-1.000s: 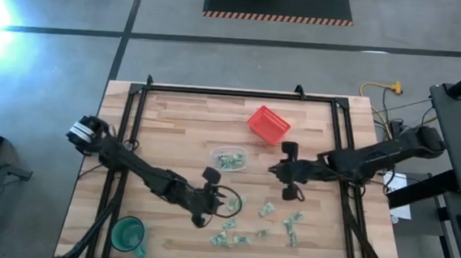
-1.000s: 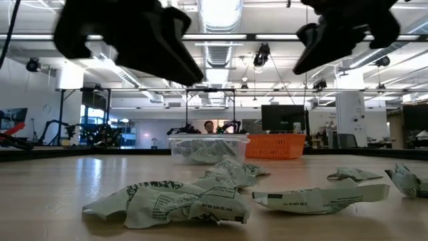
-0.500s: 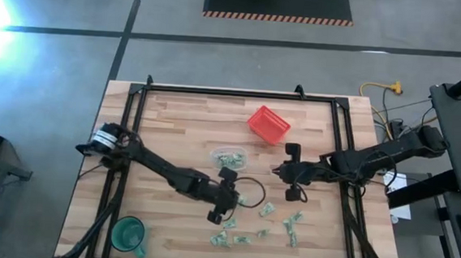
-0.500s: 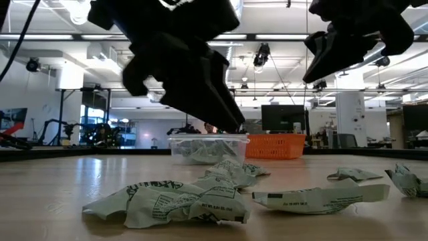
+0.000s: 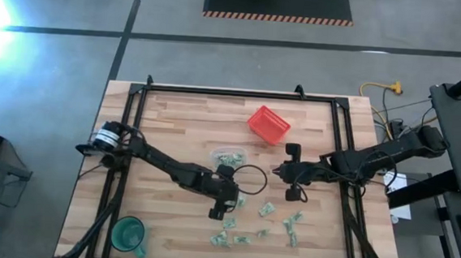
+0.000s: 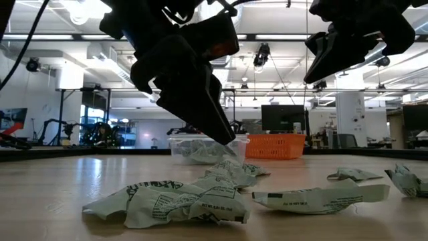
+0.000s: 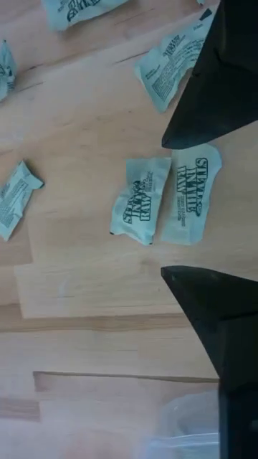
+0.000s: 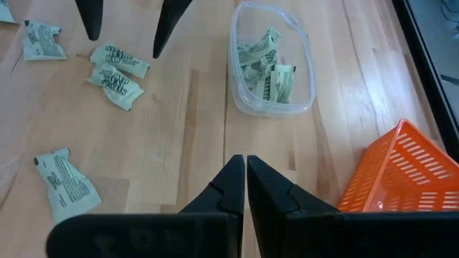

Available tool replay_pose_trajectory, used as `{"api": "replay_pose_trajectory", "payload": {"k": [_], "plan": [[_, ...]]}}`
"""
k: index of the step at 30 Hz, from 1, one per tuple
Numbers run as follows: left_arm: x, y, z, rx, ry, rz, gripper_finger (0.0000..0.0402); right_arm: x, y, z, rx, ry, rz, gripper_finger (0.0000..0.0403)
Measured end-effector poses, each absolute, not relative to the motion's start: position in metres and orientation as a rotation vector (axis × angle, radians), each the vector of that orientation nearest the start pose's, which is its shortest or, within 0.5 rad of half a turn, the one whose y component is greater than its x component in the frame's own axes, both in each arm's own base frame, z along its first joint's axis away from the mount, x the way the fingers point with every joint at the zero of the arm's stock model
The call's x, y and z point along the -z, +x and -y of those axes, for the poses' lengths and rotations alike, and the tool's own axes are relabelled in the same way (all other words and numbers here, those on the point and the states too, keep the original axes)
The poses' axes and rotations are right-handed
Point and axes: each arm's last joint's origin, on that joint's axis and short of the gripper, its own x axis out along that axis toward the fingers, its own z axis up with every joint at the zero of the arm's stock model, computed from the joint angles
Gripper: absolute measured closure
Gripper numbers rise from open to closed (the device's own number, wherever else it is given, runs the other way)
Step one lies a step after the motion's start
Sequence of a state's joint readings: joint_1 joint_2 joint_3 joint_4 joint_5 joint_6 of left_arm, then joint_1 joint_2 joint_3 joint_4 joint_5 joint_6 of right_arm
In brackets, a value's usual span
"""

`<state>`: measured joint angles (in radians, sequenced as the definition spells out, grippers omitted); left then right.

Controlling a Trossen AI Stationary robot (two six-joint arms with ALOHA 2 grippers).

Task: Pick and place items into bin
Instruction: Put the stevia packet into the transparent bin

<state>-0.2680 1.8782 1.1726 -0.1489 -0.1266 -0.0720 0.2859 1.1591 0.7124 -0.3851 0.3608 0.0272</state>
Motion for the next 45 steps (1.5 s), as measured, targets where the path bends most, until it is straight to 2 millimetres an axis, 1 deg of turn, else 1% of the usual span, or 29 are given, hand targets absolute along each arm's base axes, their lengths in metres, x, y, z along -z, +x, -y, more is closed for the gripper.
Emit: {"api": "replay_pose_trajectory", "payload": {"k": [7, 16, 20, 26, 28, 32, 40, 45], "plan": [[-0.169, 0.376, 0.098, 0.132, 0.078, -0.846, 0.0138, -0.224, 0.219, -0.054, 0.078, -0.237, -0.787, 0.0394], [-0.143, 0.387, 0.094, 0.12, 0.082, -0.909, 0.0138, -0.224, 0.219, -0.054, 0.078, -0.235, -0.783, 0.0394], [-0.143, 0.39, 0.091, 0.114, 0.082, -0.922, 0.0139, -0.223, 0.219, -0.054, 0.078, -0.238, -0.789, 0.0394], [-0.143, 0.389, 0.091, 0.131, 0.074, -0.931, 0.014, -0.223, 0.219, -0.054, 0.078, -0.238, -0.789, 0.0394], [-0.143, 0.389, 0.091, 0.133, 0.073, -0.931, 0.0147, -0.223, 0.219, -0.054, 0.078, -0.238, -0.789, 0.0394], [-0.143, 0.388, 0.091, 0.14, 0.07, -0.934, 0.0185, -0.223, 0.219, -0.054, 0.078, -0.238, -0.791, 0.0394], [-0.146, 0.386, 0.091, 0.139, 0.08, -0.95, 0.0301, -0.223, 0.219, -0.054, 0.079, -0.239, -0.791, 0.0394], [-0.15, 0.384, 0.09, 0.15, 0.103, -0.951, 0.0366, -0.223, 0.219, -0.054, 0.078, -0.239, -0.79, 0.0394]]}}
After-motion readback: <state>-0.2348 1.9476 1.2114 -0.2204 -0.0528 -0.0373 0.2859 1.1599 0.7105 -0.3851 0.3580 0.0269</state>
